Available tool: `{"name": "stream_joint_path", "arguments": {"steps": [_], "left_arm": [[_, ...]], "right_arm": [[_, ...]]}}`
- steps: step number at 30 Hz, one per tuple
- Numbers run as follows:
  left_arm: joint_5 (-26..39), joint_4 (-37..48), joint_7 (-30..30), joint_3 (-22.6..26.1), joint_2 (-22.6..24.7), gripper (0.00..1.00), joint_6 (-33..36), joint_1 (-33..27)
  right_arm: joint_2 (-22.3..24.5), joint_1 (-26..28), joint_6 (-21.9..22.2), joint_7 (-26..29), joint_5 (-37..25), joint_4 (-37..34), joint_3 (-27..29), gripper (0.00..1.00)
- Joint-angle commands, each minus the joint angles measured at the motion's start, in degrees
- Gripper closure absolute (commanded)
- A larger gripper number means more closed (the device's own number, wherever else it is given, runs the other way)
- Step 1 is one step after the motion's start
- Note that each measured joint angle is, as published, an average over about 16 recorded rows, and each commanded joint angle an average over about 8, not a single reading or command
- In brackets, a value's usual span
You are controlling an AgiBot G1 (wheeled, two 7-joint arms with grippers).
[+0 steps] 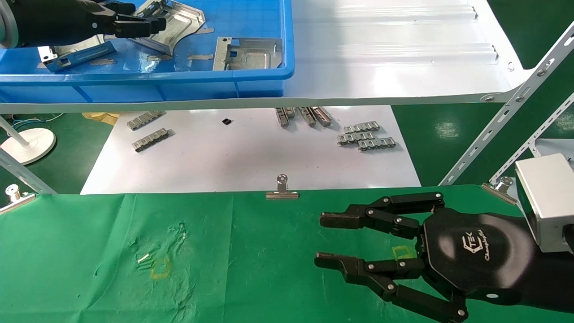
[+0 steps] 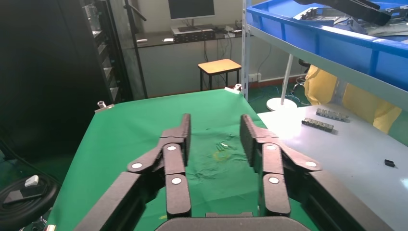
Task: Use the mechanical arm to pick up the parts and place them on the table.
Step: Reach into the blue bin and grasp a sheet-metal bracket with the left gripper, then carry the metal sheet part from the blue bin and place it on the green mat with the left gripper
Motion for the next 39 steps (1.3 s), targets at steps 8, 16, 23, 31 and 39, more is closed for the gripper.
{"name": "stream_joint_path", "arguments": {"steps": [8, 16, 23, 31, 39], "left_arm": [[0.1, 2.5, 0.8, 0.0, 1.0, 1.00, -1.8, -0.4], [-0.6, 3.3, 1.4, -0.4, 1.2, 1.00, -2.2, -0.6], [-2.5, 3.0, 2.6, -1.8, 0.1, 1.00, 0.7, -0.7], [-6.0, 0.9, 6.6, -4.0, -3.0, 1.00, 9.1, -0.4], [-10.1, -3.2, 13.7, -6.4, -8.0, 1.00, 25.0, 1.2]], "right_arm": [[0.0, 0.0, 0.0, 0.0, 0.0, 0.0, 0.0, 0.00], [0.0, 0.0, 0.0, 0.0, 0.0, 0.0, 0.0, 0.00], [0.0, 0.0, 0.0, 0.0, 0.0, 0.0, 0.0, 0.00], [0.0, 0.0, 0.0, 0.0, 0.0, 0.0, 0.0, 0.00], [0.0, 0.0, 0.0, 0.0, 0.0, 0.0, 0.0, 0.00]]}}
